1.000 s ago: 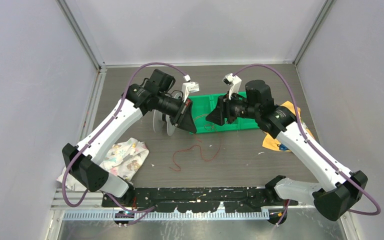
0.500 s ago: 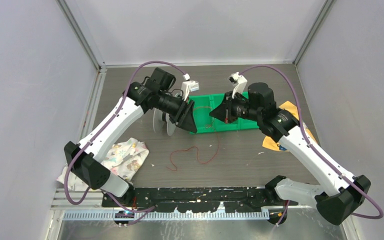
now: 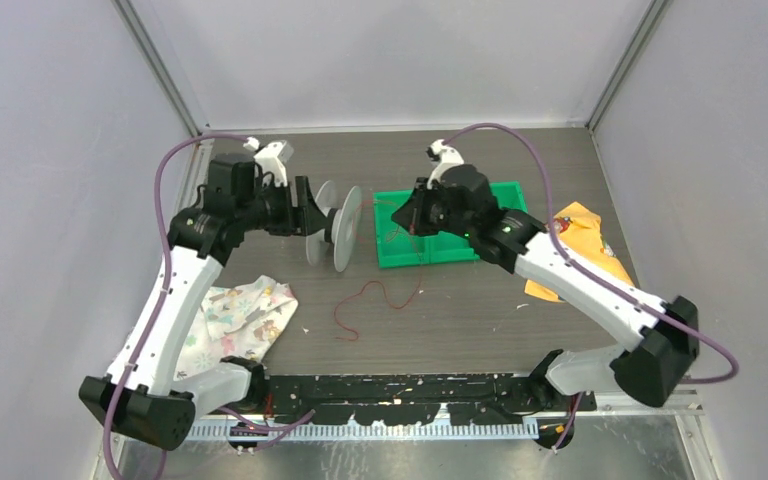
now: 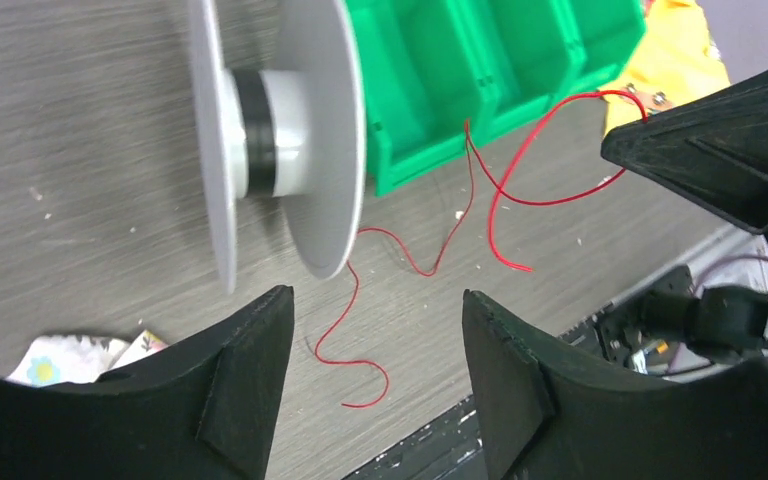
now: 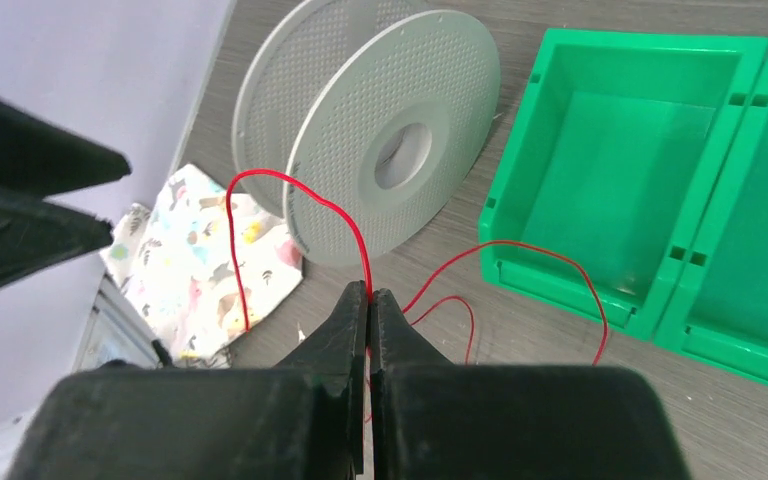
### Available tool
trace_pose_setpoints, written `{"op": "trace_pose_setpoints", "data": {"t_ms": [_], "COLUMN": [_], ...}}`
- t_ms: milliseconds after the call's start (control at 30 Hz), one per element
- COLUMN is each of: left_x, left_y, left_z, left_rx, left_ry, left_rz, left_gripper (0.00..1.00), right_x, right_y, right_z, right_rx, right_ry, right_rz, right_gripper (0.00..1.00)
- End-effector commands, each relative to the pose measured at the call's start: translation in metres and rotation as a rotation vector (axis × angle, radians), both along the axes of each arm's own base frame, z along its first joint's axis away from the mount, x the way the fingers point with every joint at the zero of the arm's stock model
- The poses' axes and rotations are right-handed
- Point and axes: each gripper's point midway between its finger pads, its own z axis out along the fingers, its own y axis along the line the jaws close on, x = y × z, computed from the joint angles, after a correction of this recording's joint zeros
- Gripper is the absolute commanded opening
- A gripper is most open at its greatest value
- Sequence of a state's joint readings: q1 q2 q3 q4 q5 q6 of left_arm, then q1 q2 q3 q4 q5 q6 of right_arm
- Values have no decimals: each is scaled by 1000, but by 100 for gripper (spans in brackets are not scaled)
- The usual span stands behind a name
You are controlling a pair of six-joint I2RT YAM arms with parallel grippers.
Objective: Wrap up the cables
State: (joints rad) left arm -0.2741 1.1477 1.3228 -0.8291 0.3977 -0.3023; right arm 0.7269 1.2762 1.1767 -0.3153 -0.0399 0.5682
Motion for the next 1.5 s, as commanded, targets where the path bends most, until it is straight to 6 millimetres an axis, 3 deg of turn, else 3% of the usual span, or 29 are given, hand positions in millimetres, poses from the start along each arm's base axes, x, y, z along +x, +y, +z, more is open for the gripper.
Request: {"op": "trace_pose_setpoints", "data": {"t_ms": [0,233,567,867,1467], "left_x": [27,31,39,55,91], "left_y": [20,34,36,30,25], "left_z": [-4,-14,-26,-42,-69], "left_rx": [6,51,58,43,58], "left_ry": [-85,-93,-83,-59,-61], "left_rz": [212,280,298,307,340], "left_gripper": [65,67,67,66,61], "right_x": [29,48,78,81,79], "right_y": [25,62,83,92,103], "right_z": [27,23,12,-2,-9], "right_rx": [61,31,-15,-42,-21], "right_ry": [-76,-105,-113,-95,-68], "right_rz": [-100,-116,-190,-194,-161], "right_gripper": [1,1,1,1,1]}}
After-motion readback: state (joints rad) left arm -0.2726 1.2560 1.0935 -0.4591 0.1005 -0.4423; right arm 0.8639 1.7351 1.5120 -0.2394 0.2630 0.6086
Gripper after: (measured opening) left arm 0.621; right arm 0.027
